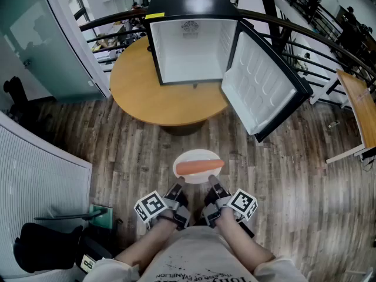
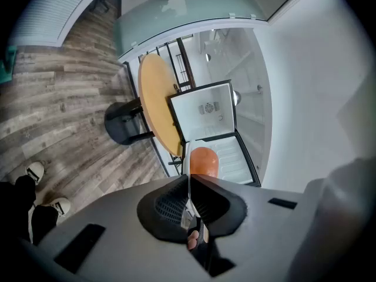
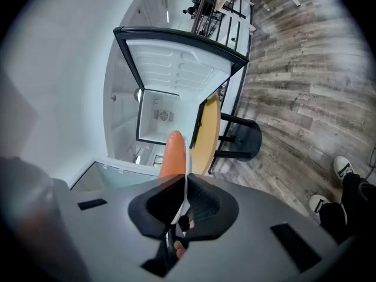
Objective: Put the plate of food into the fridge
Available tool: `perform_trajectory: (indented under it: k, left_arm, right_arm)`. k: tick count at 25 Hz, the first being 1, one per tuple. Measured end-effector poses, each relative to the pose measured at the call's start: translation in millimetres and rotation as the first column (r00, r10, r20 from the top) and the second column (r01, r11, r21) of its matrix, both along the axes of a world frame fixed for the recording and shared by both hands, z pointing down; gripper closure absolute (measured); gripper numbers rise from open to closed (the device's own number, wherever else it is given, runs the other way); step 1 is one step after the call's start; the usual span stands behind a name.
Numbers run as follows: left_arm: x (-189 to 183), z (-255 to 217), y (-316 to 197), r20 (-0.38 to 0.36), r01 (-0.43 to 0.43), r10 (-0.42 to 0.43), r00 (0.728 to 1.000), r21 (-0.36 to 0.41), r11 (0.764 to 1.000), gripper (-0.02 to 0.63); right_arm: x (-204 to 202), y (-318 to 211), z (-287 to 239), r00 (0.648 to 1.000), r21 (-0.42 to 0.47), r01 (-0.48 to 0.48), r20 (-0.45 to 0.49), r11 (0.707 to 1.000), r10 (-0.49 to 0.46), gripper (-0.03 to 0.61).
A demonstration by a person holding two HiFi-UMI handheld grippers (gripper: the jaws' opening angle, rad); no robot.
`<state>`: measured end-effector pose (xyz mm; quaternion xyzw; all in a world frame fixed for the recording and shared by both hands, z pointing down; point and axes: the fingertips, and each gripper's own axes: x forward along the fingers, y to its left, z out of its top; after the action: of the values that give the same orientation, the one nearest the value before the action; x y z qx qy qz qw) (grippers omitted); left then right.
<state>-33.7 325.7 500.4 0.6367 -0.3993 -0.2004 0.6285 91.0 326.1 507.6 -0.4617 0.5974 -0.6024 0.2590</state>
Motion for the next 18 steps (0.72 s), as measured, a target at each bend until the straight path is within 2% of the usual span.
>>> perform_trajectory:
  k: [18]
  left_arm:
    - [-12.7, 5.3, 11.3, -0.006, 0.003, -0.003, 1.000, -0.019, 1.000, 0.581]
  right_arm:
    - [-11.7, 10.7, 6.3, 1.000, -0.023, -0.010, 0.019, 1.000, 0.010, 0.546]
